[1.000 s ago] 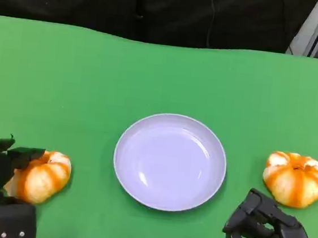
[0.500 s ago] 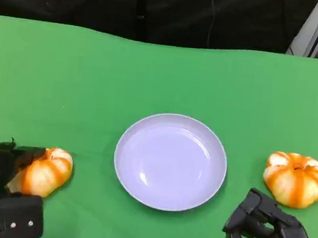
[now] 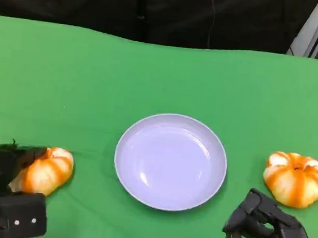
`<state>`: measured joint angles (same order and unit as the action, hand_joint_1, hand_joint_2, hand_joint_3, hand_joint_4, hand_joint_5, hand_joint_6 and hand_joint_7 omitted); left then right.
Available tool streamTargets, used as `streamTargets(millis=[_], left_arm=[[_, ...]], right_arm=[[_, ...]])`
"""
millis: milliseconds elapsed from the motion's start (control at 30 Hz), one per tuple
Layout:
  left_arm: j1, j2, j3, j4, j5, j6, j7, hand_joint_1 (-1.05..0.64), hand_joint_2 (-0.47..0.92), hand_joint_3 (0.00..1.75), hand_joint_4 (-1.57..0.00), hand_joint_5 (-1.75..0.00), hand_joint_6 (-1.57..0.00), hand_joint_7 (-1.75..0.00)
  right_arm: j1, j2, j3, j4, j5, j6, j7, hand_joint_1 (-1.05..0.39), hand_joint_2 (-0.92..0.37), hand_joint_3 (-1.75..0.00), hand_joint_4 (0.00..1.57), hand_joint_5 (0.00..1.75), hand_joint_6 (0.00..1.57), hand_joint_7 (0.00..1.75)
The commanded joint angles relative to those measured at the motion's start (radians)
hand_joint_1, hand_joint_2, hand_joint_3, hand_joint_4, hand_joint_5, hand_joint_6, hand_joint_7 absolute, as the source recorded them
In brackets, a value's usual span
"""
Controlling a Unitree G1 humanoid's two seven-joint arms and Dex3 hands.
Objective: Grasp the bread from the table and place it into the plate.
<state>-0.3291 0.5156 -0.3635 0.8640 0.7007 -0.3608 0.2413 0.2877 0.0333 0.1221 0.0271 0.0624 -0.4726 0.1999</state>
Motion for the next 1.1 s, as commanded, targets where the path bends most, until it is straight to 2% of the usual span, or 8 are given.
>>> streamTargets(millis=[33,133,433,467,533,567,633,1100], left_arm=[[0.014,0.002,-0.016,-0.022,0.001,0.042,-0.027,-0.47,0.92,0.25,-0.52,-0.07,-0.55,-0.04],[0.018,0.001,-0.016,-0.036,-0.005,0.056,-0.034,-0.28,0.92,0.31,-0.67,-0.07,-0.69,-0.06],[0.027,-0.006,0.006,-0.042,-0.037,0.031,0.001,-0.27,0.92,0.32,-0.70,-0.05,-0.71,-0.04],[0.031,-0.012,0.024,-0.037,-0.059,0.003,0.030,-0.14,0.91,0.24,-0.95,-0.51,-0.99,-0.32],[0.035,-0.018,0.042,-0.036,-0.076,-0.025,0.084,-0.07,0.92,0.15,-0.95,-0.99,-1.04,-0.63],[0.036,-0.018,0.042,-0.038,-0.073,-0.026,0.103,-0.08,0.92,0.21,-0.84,-1.44,-0.81,-1.26],[0.038,-0.018,0.045,-0.045,-0.070,-0.025,0.125,-0.08,0.92,0.24,-0.78,-1.67,-0.66,-1.62],[0.063,-0.006,0.072,-0.196,-0.065,0.055,0.135,-0.07,0.92,0.26,-0.68,-1.75,-0.53,-1.75]], right_arm=[[0.008,-0.014,-0.010,-0.017,0.017,0.003,0.004,-0.17,-0.58,-1.14,0.81,1.75,0.73,1.57],[0.009,-0.014,-0.011,-0.020,0.018,0.006,0.004,-0.17,-0.58,-1.14,0.81,1.75,0.74,1.57],[0.008,-0.013,-0.011,-0.018,0.017,0.003,0.006,-0.17,-0.58,-1.14,0.81,1.75,0.74,1.56],[0.007,-0.013,-0.011,-0.015,0.017,-0.002,0.007,-0.17,-0.59,-1.14,0.81,1.75,0.74,1.56],[0.007,-0.013,-0.011,-0.014,0.014,-0.003,0.006,-0.17,-0.59,-1.14,0.81,1.75,0.74,1.56],[0.008,-0.013,-0.012,-0.015,0.012,-0.001,0.005,-0.16,-0.59,-1.14,0.81,1.75,0.74,1.56],[0.009,-0.014,-0.012,-0.018,0.011,0.002,0.004,-0.16,-0.59,-1.14,0.81,1.75,0.74,1.56],[0.010,-0.013,-0.014,-0.020,0.023,0.004,0.013,-0.15,-0.60,-1.13,0.81,1.75,0.74,1.56]])
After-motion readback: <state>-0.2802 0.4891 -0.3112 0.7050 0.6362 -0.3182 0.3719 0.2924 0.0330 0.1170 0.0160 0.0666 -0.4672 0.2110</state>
